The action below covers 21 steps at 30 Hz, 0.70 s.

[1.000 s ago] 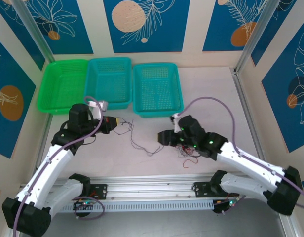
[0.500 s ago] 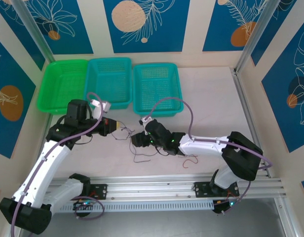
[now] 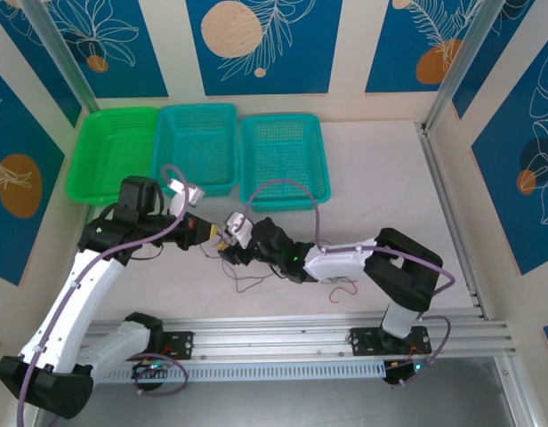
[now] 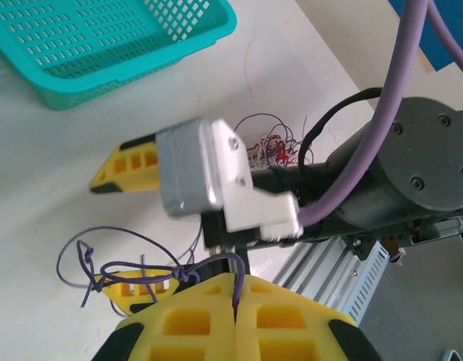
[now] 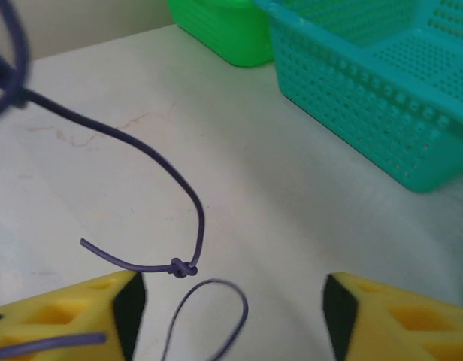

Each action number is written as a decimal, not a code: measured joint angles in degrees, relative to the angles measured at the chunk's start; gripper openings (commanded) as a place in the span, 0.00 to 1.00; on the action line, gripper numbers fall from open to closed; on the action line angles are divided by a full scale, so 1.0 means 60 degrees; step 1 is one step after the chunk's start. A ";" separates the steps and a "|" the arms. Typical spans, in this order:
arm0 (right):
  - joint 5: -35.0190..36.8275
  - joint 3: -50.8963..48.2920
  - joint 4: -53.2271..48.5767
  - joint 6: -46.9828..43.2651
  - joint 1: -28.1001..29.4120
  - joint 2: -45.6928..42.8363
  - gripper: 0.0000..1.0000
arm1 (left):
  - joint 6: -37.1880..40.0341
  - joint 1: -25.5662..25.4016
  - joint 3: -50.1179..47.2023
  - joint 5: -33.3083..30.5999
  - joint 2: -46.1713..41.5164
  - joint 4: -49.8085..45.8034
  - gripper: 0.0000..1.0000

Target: Untangle the cables

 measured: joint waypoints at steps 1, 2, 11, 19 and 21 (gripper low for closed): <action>0.0044 0.0073 0.0095 -0.0222 0.0025 0.0073 0.38 | 0.0029 0.0000 0.0018 -0.0015 0.0000 -0.0022 0.00; 0.0124 0.0149 0.0229 -0.0357 0.0029 0.0113 0.27 | 0.0084 0.0000 0.0062 -0.0069 0.0000 -0.0062 0.00; 0.0969 -0.0029 0.0783 0.1840 -0.0685 -0.0324 0.00 | 0.0168 -0.0066 0.0295 -0.1071 -0.0069 -0.0215 0.00; -0.0601 0.0066 -0.1450 0.6681 -0.1898 -0.2113 0.00 | 0.0168 -0.0255 0.0291 -0.1260 -0.0069 0.0874 0.00; -0.0914 0.0066 -0.1923 0.7340 -0.1989 -0.2248 0.00 | 0.0171 -0.0302 0.0288 -0.1260 -0.0069 0.0962 0.00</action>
